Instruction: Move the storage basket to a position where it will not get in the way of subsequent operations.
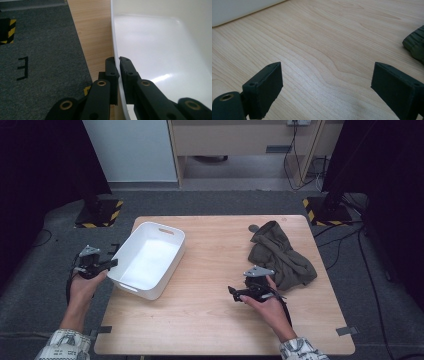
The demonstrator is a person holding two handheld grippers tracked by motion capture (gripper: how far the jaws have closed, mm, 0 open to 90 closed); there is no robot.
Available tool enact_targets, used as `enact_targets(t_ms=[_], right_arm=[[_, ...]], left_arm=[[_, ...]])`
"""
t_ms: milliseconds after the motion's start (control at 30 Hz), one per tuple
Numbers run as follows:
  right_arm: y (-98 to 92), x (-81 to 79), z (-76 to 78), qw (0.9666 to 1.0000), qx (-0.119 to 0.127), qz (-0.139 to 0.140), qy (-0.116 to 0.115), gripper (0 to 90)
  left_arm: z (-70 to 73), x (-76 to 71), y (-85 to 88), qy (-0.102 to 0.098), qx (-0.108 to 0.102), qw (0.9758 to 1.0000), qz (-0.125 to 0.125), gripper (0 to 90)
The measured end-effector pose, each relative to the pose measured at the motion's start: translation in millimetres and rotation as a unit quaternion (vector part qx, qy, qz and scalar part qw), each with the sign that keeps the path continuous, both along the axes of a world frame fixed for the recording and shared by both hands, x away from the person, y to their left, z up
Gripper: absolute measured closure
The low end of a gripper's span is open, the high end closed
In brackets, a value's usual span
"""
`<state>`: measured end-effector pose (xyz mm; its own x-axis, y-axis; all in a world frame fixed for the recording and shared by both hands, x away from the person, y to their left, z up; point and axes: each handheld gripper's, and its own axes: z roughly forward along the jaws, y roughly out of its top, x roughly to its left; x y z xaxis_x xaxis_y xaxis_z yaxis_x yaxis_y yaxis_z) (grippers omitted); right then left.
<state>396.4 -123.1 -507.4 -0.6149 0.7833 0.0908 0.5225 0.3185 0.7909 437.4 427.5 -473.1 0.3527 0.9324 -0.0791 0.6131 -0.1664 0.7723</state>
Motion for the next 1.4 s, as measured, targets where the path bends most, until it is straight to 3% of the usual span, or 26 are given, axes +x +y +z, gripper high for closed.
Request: enact_targets(t_ms=[67, 167, 200, 333, 433, 533, 767, 967, 1100, 1200, 1400], right_arm=[[-0.6, -0.1, 0.2, 1.0000, -0.001, 0.000, -0.002, 10.4], [-1.3, -0.9, 1.2, 1.0000, 0.001, -0.002, -0.003, 10.3], [-1.8, -1.1, 1.7, 1.0000, 0.001, -0.002, -0.004, 10.3], [-3.1, -2.9, 4.6, 1.0000, 0.005, -0.006, -0.006, 10.1], [-4.2, -4.1, 6.8, 0.9999, 0.007, -0.008, -0.009, 9.0], [-6.0, -4.9, 9.7, 0.9998, 0.010, -0.010, -0.013, 7.6], [-11.7, -5.7, 15.7, 0.9995, 0.016, -0.008, -0.024, 5.6], [-16.2, -4.6, 16.2, 0.9994, 0.016, -0.008, -0.029, 9.1], [-18.6, -3.3, 17.1, 0.9994, 0.017, -0.008, -0.029, 14.8], [-21.9, -4.9, 19.3, 0.9990, 0.009, -0.023, -0.039, 28.2], [-30.9, -4.9, 22.1, 0.9983, 0.000, -0.035, -0.047, 44.0]], left_arm=[[-0.3, -0.2, 0.4, -0.007, 0.007, 0.9999, 0.009, 78.7], [1.4, -1.5, 4.6, -0.017, -0.006, 0.9994, 0.028, 52.7], [4.1, -3.5, 5.7, -0.028, -0.011, 0.9991, 0.032, 48.6], [15.1, -9.6, -0.5, -0.042, -0.015, 0.9986, 0.029, 33.8], [26.3, -15.6, -14.4, -0.059, -0.003, 0.9981, 0.016, 28.8], [35.3, -19.8, -30.2, -0.067, -0.005, 0.9977, 0.008, 21.9], [45.9, -23.5, -74.1, -0.070, -0.016, 0.9972, -0.022, 13.9], [45.9, -22.1, -109.2, -0.069, -0.028, 0.9958, -0.053, 11.8], [43.7, -22.8, -129.0, -0.071, -0.045, 0.9942, -0.067, 11.0], [42.2, -23.9, -144.0, -0.074, -0.053, 0.9927, -0.079, 11.0], [43.4, -28.6, -173.6, -0.076, -0.056, 0.9898, -0.107, 10.2]])
